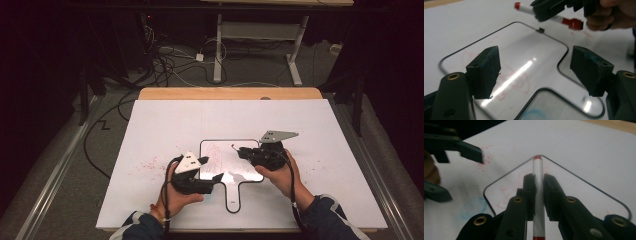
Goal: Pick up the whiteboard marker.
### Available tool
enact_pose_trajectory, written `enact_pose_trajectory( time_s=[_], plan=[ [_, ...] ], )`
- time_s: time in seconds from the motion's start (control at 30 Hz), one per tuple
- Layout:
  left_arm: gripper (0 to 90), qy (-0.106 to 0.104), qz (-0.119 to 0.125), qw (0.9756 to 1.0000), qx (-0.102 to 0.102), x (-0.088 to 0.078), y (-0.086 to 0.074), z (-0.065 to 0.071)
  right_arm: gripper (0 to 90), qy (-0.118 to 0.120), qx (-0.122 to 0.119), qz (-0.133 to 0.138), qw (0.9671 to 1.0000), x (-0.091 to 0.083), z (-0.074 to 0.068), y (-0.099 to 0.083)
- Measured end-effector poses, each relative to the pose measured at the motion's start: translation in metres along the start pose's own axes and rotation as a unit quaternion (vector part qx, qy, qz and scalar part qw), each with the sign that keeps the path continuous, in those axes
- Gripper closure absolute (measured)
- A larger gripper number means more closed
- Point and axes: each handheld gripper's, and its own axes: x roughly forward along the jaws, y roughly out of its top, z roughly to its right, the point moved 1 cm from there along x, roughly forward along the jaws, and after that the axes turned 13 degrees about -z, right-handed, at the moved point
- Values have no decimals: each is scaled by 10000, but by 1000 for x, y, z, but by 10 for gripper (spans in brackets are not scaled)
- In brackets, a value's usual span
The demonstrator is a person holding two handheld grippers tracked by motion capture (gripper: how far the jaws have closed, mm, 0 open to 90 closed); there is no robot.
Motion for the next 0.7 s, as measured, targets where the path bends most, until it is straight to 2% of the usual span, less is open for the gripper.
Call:
enact_pose_trajectory(
  time_s=[0.07, 0.1, 0.13, 0.17, 0.27, 0.3, 0.43, 0.47, 0.5, 0.63, 0.7],
  plan=[
    [244, -179, 9, 9998, -87, 15, 13, 5, 818, 10, -71, 79, 9999, 0, -7, 0],
    [247, -185, -5, 9997, -159, 20, 16, 6, 818, 73, -71, 149, 9998, 0, -9, 0],
    [256, -185, -5, 9997, -159, 20, 16, 6, 818, 86, -80, 174, 9998, -1, -11, 0],
    [269, -256, 40, 9993, -276, 26, 20, 6, 818, 85, -84, 222, 9997, -1, -14, 0],
    [293, -457, 159, 9981, -384, 32, 26, 6, 818, 134, -88, 321, 9994, -3, -18, -1],
    [294, -521, 209, 9977, -371, 33, 28, 7, 818, 163, -74, 372, 9991, -3, -19, -2],
    [328, -543, 229, 9976, -375, 38, 33, 11, 818, 134, -138, 481, 9987, -6, -24, -3],
    [326, -672, 281, 9965, -405, 42, 35, 12, 817, 102, -146, 495, 9986, -6, -26, -3],
    [335, -690, 292, 9965, -380, 43, 37, 13, 818, 86, -146, 517, 9985, -6, -26, -4],
    [456, -595, 251, 9976, -246, 47, 39, 16, 818, 57, -37, 583, 9983, -10, -23, -7],
    [489, -561, 223, 9980, -175, 48, 41, 16, 818, 67, 8, 613, 9981, -13, -21, -8]
  ],
)
